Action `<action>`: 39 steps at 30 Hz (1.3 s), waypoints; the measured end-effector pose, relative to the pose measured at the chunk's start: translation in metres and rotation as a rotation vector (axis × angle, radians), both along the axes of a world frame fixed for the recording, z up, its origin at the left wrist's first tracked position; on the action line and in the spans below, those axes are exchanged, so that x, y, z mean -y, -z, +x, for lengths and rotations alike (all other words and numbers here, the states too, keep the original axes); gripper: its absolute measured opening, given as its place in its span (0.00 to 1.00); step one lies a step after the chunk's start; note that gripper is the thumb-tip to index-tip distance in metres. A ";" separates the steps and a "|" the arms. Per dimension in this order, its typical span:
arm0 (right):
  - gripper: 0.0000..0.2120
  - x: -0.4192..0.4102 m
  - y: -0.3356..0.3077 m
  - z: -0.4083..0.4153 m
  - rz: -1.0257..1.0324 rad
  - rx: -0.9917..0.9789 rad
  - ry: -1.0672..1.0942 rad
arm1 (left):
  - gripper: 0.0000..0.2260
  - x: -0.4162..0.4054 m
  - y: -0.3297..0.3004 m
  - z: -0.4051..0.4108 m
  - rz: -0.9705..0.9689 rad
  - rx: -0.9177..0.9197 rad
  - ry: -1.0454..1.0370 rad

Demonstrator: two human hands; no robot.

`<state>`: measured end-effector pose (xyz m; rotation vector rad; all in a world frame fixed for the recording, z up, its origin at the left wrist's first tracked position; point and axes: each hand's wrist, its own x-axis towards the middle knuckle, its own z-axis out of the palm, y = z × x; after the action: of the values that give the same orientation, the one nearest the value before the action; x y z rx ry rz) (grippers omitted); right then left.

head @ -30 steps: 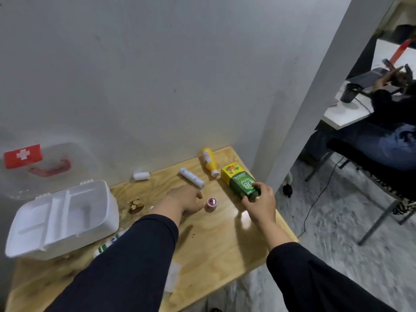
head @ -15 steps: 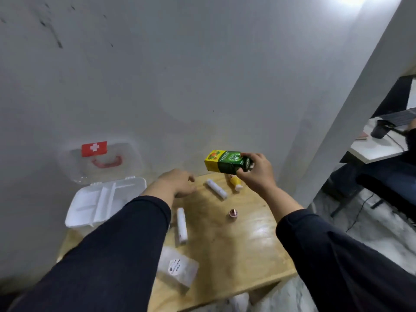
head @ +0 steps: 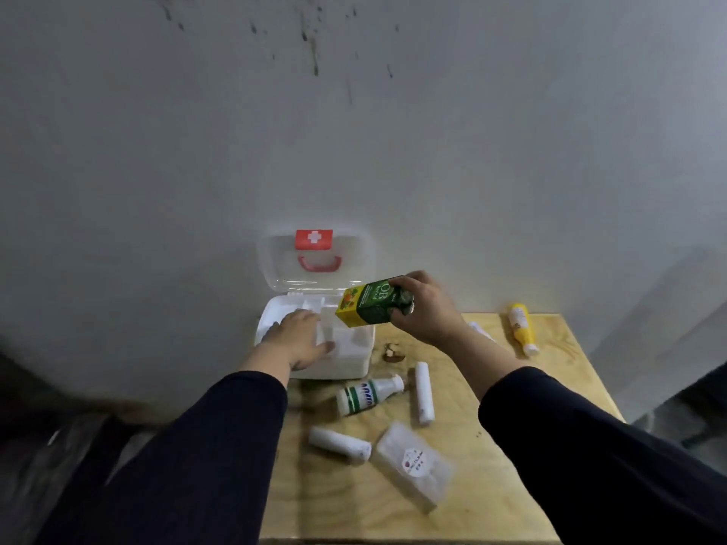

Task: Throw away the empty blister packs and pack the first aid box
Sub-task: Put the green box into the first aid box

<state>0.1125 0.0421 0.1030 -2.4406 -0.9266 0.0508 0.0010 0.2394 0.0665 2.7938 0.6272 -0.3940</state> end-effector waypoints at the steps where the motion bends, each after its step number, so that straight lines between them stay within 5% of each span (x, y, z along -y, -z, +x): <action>1: 0.26 -0.010 0.002 -0.003 -0.042 0.014 -0.013 | 0.33 -0.008 0.005 -0.005 0.000 -0.003 -0.005; 7: 0.27 -0.066 0.023 -0.012 -0.236 0.000 -0.047 | 0.39 -0.052 0.030 -0.015 0.031 -0.034 0.073; 24: 0.25 -0.153 0.103 -0.018 -0.231 -0.289 0.141 | 0.38 -0.064 0.070 -0.026 0.193 0.138 0.162; 39: 0.11 -0.017 0.084 -0.069 0.004 -0.047 0.273 | 0.39 -0.069 0.072 -0.025 0.241 0.114 0.172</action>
<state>0.0439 0.0595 0.0185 -2.5284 -0.5660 0.0089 -0.0236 0.3088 -0.0051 3.0854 0.4360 -0.1994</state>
